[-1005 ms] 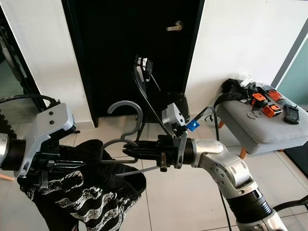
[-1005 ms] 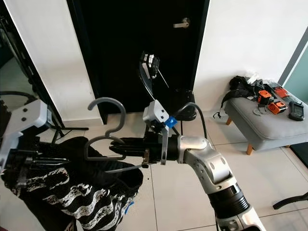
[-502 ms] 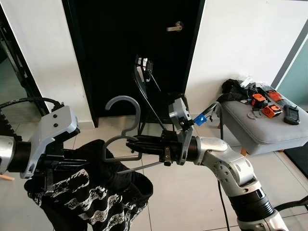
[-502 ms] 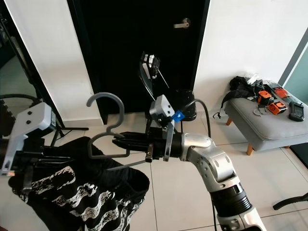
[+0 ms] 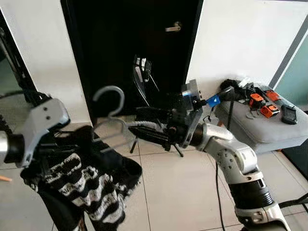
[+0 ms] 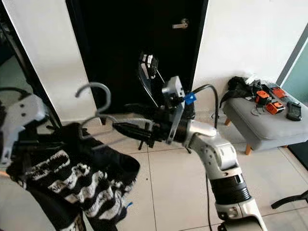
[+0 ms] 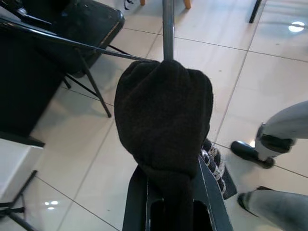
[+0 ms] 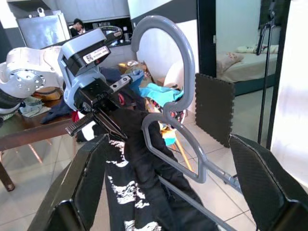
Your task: Hang hanger
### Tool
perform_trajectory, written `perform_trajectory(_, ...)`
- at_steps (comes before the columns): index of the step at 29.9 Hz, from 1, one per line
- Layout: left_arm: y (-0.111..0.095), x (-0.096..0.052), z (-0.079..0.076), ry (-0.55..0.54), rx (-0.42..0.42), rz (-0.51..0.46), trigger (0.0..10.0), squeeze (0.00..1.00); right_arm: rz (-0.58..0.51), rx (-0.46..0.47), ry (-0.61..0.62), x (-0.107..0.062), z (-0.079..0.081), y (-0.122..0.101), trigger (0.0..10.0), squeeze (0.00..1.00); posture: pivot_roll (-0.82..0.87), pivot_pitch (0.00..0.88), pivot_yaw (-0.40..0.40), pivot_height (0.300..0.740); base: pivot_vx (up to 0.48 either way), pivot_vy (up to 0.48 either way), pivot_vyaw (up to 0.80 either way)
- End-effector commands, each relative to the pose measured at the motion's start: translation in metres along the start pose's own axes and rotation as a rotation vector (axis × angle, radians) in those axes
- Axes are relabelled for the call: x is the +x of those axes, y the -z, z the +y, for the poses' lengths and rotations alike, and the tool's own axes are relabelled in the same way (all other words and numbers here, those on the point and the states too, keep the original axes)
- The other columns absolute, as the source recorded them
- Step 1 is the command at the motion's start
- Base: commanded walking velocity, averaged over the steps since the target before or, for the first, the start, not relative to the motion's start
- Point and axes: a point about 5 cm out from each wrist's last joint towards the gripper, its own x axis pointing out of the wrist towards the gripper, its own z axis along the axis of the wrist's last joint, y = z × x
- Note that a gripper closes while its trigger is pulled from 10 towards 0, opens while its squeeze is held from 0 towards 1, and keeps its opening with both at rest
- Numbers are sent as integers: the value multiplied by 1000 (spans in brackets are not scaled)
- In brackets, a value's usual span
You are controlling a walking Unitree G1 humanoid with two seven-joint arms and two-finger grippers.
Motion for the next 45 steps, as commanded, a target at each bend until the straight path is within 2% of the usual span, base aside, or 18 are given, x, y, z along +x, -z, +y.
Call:
perform_trajectory(1,-1,2,2,-41,14,-42,0,0,3,-11,79,-7,-10,0,10000,1000,29,7,-33,740,0,0,0)
perform_trajectory(2,-1,2,2,-41,14,-42,0,0,3,-11,79,-7,-10,0,10000,1000,29,7,-33,740,0,0,0)
perform_trajectory(3,2,10,-1,-59,2,-66,0,0,17,-15,188,-14,-22,5,10000,1000,26,5,-34,740,0,0,0)
perform_trajectory(4,2,10,-1,-59,2,-66,0,0,17,-15,188,-14,-22,5,10000,1000,26,5,-34,740,0,0,0)
perform_trajectory(5,6,19,-6,-85,-22,-106,0,0,32,-22,308,-23,-33,11,10000,1000,23,5,-35,740,0,0,0)
perform_trajectory(6,6,19,-6,-85,-22,-106,0,0,32,-22,308,-23,-33,11,10000,1000,23,5,-35,740,0,0,0)
perform_trajectory(7,10,30,-12,-116,-46,-149,0,0,50,-18,421,-31,-43,17,10000,1000,18,2,-38,740,0,0,0)
perform_trajectory(8,10,30,-12,-116,-46,-149,0,0,50,-18,421,-31,-43,17,10000,1000,18,2,-38,740,0,0,0)
perform_trajectory(9,15,43,-17,-156,-92,-183,1725,0,73,13,552,-41,-53,26,10000,0,12,2,-37,740,0,0,0)
perform_trajectory(10,15,43,-17,-156,-92,-183,1725,0,73,13,552,-41,-53,26,10000,0,12,2,-37,740,0,0,0)
perform_trajectory(11,20,57,-26,-173,-146,-197,10000,0,98,65,660,-50,-61,36,10000,0,7,2,-37,740,0,0,-800)
perform_trajectory(13,26,72,-36,-188,-204,-195,10000,0,121,128,754,-60,-66,47,10000,0,-7,0,-38,740,0,0,-800)
perform_trajectory(14,29,77,-40,-189,-214,-186,10000,0,118,149,748,-60,-64,50,10000,0,-7,0,-38,740,0,0,-800)
perform_trajectory(19,39,88,-51,-193,-232,-160,10000,0,141,184,687,-59,-49,65,10000,0,-19,0,-42,740,0,0,-800)
perform_trajectory(32,45,103,-57,-322,-262,-167,10000,0,198,207,743,-72,-42,83,10000,0,-50,0,-46,740,0,0,-800)
perform_trajectory(38,42,101,-52,-348,-227,-185,10000,0,205,206,761,-77,-45,83,10000,0,-56,0,-49,740,0,0,-800)
perform_trajectory(41,26,94,-40,-355,-144,-257,10000,0,164,228,767,-83,-48,76,10000,0,-62,0,-50,740,0,0,-800)
perform_trajectory(45,5,85,-33,-292,-63,-335,10000,0,114,258,753,-88,-48,72,10000,0,-62,0,-46,740,0,0,-800)
